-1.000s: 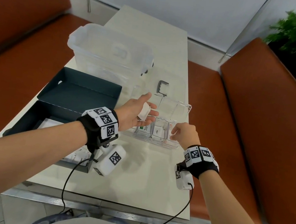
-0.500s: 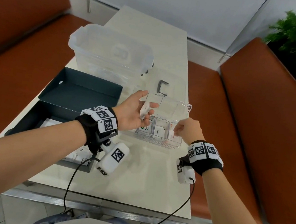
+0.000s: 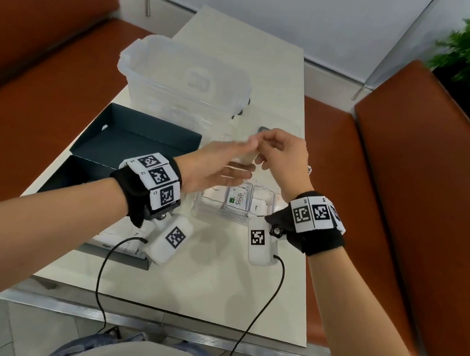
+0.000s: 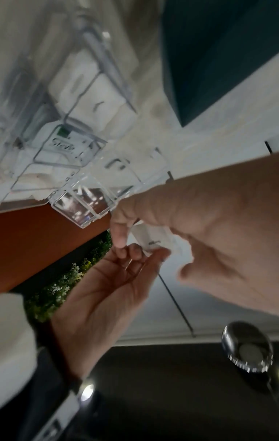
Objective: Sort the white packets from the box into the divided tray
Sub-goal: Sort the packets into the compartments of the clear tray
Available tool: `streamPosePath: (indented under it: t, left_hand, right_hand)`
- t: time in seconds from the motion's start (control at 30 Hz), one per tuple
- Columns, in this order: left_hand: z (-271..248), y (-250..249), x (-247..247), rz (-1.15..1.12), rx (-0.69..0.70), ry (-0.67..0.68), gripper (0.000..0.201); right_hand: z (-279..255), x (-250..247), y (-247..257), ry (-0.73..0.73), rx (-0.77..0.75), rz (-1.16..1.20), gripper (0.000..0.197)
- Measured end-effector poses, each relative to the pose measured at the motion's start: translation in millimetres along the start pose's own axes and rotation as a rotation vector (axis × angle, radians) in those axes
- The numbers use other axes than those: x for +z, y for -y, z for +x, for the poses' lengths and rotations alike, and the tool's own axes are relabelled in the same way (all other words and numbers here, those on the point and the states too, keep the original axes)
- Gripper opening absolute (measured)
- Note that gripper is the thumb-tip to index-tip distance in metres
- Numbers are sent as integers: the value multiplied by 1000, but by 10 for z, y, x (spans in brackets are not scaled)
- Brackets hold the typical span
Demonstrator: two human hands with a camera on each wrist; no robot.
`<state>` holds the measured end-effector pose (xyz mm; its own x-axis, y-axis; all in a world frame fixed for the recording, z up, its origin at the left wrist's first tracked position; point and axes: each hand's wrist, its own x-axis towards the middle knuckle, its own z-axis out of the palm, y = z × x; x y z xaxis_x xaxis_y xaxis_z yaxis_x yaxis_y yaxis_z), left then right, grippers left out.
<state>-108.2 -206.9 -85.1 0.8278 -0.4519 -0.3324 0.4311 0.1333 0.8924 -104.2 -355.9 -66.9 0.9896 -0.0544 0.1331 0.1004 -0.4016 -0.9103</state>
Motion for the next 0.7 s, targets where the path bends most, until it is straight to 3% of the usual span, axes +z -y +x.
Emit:
streamPosePath:
  t: [0.1,0.2,0.4,0.57,0.7]
  left_hand:
    - [-13,51,-116,105,174,-150,32]
    - [-49,53,-234,118,242,-197,22]
    - [-107,141,-358,-43,143,-247,28]
    - [-155,293,-477,208,-39,-224,23]
    - [-209,379,-610,324,-87,-242,21]
  right_hand:
    - [90,42,25,-15,107,115,7]
    - [137,98,20,-16,201,223,7]
    - [78,253,-124,77,266,334,14]
    - [113,322,-366,41,307,214,9]
    - [130,424,-620,59,389,2,8]
